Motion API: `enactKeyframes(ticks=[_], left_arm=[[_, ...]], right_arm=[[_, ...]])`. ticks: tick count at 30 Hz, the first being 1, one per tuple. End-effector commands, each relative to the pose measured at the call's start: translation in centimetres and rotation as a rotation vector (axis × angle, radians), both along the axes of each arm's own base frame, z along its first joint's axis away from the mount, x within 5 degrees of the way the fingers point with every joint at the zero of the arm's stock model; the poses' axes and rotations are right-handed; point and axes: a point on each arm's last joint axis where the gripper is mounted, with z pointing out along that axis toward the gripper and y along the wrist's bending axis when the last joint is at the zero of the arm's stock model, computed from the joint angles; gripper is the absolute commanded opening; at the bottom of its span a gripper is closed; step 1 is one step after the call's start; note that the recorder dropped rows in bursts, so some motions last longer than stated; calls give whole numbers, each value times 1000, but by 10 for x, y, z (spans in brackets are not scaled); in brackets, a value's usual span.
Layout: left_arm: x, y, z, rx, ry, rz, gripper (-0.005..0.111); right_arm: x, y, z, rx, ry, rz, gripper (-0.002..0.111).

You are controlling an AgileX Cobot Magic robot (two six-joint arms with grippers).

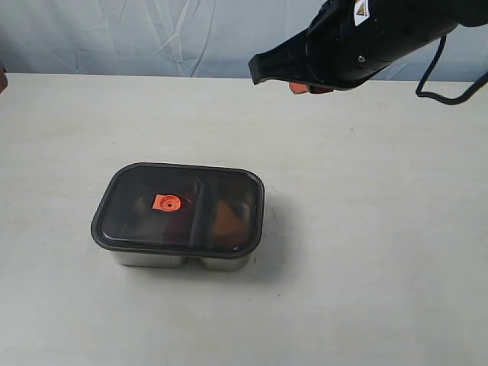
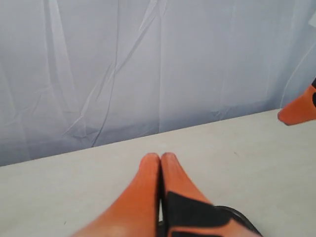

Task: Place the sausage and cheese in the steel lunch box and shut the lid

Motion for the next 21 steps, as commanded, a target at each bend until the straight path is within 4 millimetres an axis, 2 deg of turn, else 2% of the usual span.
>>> enactKeyframes(ticks=[1, 9, 15, 21], left_arm=[[-14, 6, -19, -31, -10, -29, 0], [-41, 25, -58, -54, -84, 86, 0], [-51, 25, -91, -71, -79, 61, 0], [-55, 26, -93, -77, -112, 66, 0]], right_arm=[[1, 0, 3, 23, -28, 2, -1], [1, 0, 3, 23, -28, 2, -1], [1, 0, 3, 23, -28, 2, -1], [1, 0, 3, 23, -28, 2, -1]])
